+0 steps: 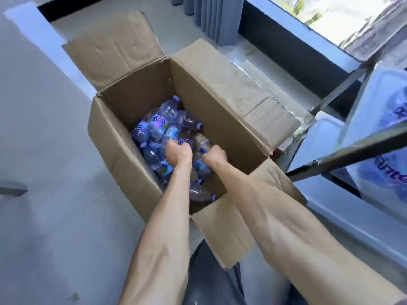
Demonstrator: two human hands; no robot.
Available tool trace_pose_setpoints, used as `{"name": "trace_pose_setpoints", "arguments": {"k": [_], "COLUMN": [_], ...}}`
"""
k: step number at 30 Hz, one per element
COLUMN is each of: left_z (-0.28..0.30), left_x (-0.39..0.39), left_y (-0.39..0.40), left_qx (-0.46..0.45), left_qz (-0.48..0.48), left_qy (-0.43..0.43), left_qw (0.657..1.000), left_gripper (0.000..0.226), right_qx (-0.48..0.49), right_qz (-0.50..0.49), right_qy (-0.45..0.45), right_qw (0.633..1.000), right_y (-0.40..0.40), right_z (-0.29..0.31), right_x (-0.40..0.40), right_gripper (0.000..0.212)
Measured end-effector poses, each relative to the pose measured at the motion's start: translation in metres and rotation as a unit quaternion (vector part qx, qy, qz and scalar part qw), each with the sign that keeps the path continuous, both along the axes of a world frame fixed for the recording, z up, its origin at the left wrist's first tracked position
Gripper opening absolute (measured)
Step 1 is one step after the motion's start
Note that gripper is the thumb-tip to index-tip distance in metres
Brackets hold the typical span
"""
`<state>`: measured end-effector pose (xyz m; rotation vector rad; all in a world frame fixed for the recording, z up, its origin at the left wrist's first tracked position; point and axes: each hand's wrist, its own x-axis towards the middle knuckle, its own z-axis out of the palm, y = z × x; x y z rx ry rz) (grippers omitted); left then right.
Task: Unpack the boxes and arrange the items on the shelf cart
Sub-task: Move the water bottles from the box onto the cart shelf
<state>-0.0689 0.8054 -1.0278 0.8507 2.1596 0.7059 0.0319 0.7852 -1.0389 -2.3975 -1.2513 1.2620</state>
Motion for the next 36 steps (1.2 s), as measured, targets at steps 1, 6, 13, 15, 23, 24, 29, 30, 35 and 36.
{"name": "trace_pose_setpoints", "arguments": {"k": [1,6,13,15,23,24,29,30,35,36], "left_z": [-0.009,-0.057,-0.112,-0.121,-0.130,-0.126,-0.089,-0.079,-0.041,-0.035], "left_x": [0.000,-0.012,-0.021,-0.020,-0.027,-0.030,-0.033,-0.029,-0.008,-0.003], "left_y": [0.008,0.047,0.071,0.070,0.066,0.070,0.066,0.058,0.022,0.015], "left_qx": [-0.010,-0.045,-0.163,-0.153,-0.161,-0.176,-0.242,-0.238,-0.187,-0.174], "left_qz": [0.008,0.016,-0.048,-0.040,-0.043,-0.050,-0.025,-0.011,0.104,0.120], "left_qy": [0.012,0.079,0.111,0.116,0.088,0.067,-0.041,-0.048,-0.202,-0.235], "left_qw": [1.000,0.996,0.979,0.981,0.982,0.981,0.969,0.970,0.956,0.949], "left_gripper": [0.024,0.039,0.073,0.071,0.064,0.066,0.079,0.079,0.075,0.074], "right_qx": [-0.011,-0.017,0.014,0.015,-0.068,-0.074,-0.099,-0.095,-0.042,-0.033], "right_qz": [0.013,0.050,-0.039,-0.142,-0.184,-0.184,-0.201,-0.208,-0.266,-0.278], "right_qy": [-0.010,-0.048,0.050,0.097,0.140,0.137,0.148,0.145,0.174,0.185], "right_qw": [1.000,0.997,0.998,0.985,0.971,0.970,0.963,0.963,0.947,0.942], "right_y": [0.003,0.033,0.048,0.062,0.083,0.081,0.047,0.041,0.020,0.017], "right_z": [-0.012,-0.060,-0.113,-0.115,-0.122,-0.118,-0.091,-0.083,-0.042,-0.032], "right_x": [-0.002,-0.001,-0.026,-0.037,-0.041,-0.039,-0.018,-0.013,0.008,0.011], "right_gripper": [0.032,0.032,0.022,0.030,0.069,0.070,0.076,0.075,0.063,0.061]}}
